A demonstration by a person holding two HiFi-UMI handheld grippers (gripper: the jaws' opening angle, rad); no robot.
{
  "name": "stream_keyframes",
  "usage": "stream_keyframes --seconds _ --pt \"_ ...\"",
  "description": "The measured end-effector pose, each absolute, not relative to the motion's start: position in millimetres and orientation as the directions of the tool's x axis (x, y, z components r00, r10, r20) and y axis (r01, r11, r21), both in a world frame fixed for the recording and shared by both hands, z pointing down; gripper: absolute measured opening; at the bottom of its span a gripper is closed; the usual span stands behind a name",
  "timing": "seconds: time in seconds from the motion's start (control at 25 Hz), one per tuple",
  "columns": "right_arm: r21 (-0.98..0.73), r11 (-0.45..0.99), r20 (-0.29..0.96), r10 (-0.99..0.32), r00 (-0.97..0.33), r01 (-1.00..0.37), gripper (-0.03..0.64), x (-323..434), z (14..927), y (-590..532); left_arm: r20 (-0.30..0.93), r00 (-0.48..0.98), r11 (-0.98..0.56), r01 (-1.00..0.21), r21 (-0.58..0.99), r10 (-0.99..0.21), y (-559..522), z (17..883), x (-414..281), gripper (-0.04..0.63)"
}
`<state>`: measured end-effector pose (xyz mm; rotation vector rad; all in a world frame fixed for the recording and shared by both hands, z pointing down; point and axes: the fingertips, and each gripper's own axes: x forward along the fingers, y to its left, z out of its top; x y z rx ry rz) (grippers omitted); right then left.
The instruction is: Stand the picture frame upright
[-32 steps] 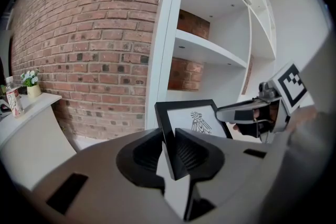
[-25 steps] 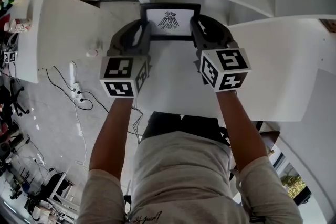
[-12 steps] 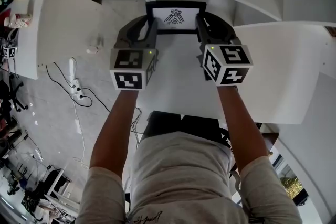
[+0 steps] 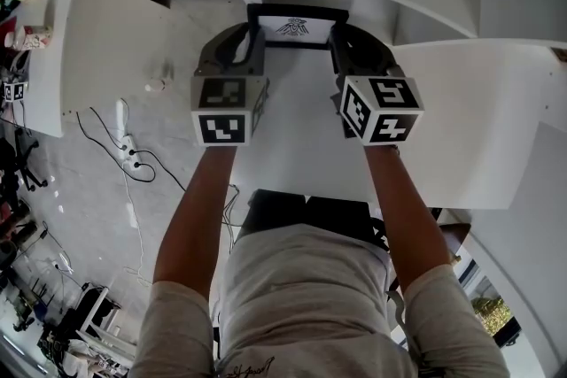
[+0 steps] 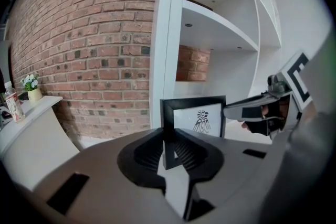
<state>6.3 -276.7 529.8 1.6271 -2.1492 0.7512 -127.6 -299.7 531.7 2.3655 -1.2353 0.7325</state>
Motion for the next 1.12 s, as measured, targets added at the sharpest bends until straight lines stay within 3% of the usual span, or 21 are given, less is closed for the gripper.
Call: stream_keyframes --seconds 1.12 --pt "-0.192 0.204 0.550 -0.788 -0.277 -0.960 0.071 3.9 527.4 -280.6 0.584 0.477 -0.547 -0.835 0.068 -0.656 -309.5 538.1 -128.8 0.072"
